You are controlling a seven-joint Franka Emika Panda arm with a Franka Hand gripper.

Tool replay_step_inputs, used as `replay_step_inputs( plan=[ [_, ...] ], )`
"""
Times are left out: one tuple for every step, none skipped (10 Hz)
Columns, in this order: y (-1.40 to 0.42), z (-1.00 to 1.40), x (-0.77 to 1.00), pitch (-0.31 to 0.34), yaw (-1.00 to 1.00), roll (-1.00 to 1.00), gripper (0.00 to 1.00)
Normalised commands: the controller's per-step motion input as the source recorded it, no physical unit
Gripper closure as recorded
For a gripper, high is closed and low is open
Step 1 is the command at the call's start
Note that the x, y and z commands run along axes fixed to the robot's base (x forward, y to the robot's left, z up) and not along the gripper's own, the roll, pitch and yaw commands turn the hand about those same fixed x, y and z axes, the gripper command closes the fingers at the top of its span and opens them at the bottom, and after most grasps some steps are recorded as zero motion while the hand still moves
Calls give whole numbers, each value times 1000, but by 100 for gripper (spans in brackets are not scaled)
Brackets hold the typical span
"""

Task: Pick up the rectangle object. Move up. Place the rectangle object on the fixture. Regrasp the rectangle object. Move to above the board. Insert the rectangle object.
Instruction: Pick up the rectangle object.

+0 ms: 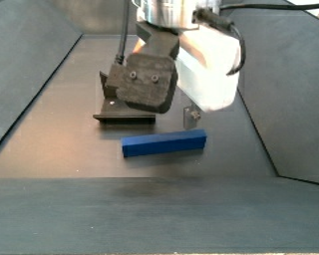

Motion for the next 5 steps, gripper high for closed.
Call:
replay_step_inputs(
  plan=[
    [149,-291,-291,-10,-314,-434,0],
    [189,-340,-294,0,-237,-424,0],
    [51,-426,-303,0,-11,-377,0],
    [37,-431,-240,0,0,-371,0],
    [0,-534,-51,0,-34,-300,0]
  ],
)
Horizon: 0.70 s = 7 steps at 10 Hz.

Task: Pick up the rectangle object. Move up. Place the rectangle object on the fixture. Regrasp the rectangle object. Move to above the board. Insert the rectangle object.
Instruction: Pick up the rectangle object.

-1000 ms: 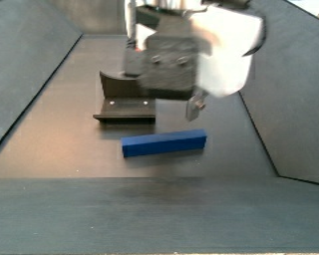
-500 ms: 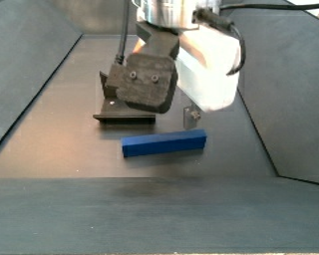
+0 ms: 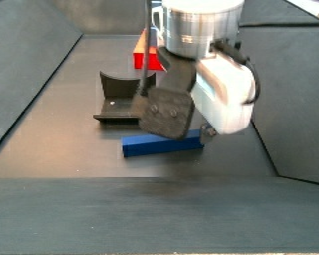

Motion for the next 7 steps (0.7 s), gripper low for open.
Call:
replay_step_inputs(
  plan=[
    [0,-514,0,0,-100,-306,0],
    [0,-497,0,0,-103,-311,0],
    [0,-469,0,0,-120,-329,0],
    [0,-331,0,-10,-206,-389,0],
    [11,-254,0,-16,-231,-427,0],
    [26,-291,0,0,-211,-407,0],
    [40,-323,23,0,-183,-393,0]
  ],
)
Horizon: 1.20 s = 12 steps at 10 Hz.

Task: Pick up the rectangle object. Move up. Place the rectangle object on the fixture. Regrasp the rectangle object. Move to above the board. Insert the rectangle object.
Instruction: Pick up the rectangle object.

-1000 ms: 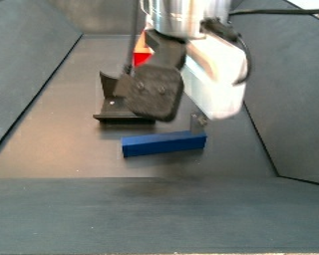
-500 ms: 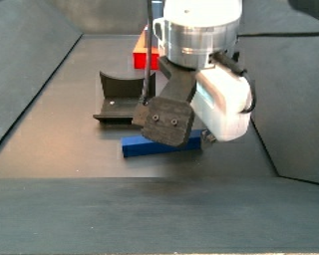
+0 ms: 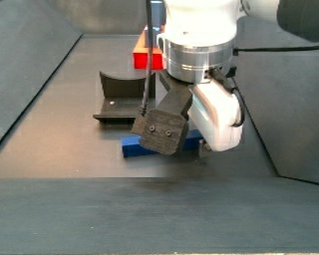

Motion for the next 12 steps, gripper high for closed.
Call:
replay_step_inputs(
  plan=[
    [0,-317,0,-4,-189,-317,0],
    [0,-26,0,0,0,-51,0],
    [0,-3,0,0,0,26,0],
    [0,0,0,0,0,0,0],
    [0,0,0,0,0,0,100],
    [0,0,0,0,0,0,100],
    [0,0,0,0,0,0,100],
    [0,0,0,0,0,0,100],
    [0,0,0,0,0,0,100],
    [0,0,0,0,0,0,100],
    [0,0,0,0,0,0,100],
    [0,0,0,0,0,0,100]
  ],
)
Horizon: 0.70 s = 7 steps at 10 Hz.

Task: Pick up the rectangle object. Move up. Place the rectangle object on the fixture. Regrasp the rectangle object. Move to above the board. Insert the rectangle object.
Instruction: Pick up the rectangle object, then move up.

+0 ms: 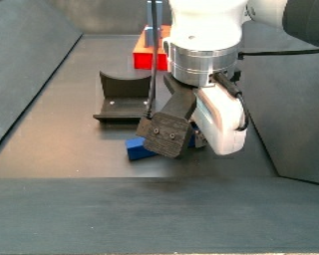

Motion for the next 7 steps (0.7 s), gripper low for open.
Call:
replay_step_inputs(
  plan=[
    [0,0,0,0,0,0,100],
    [0,0,0,0,0,0,100],
    [0,0,0,0,0,0,100],
    [0,833,0,0,0,0,100],
    [-2,857,-26,17,-18,-17,100],
    [-4,753,-71,50,-29,-11,100],
    [-2,592,-46,64,-35,19,100]
  ],
)
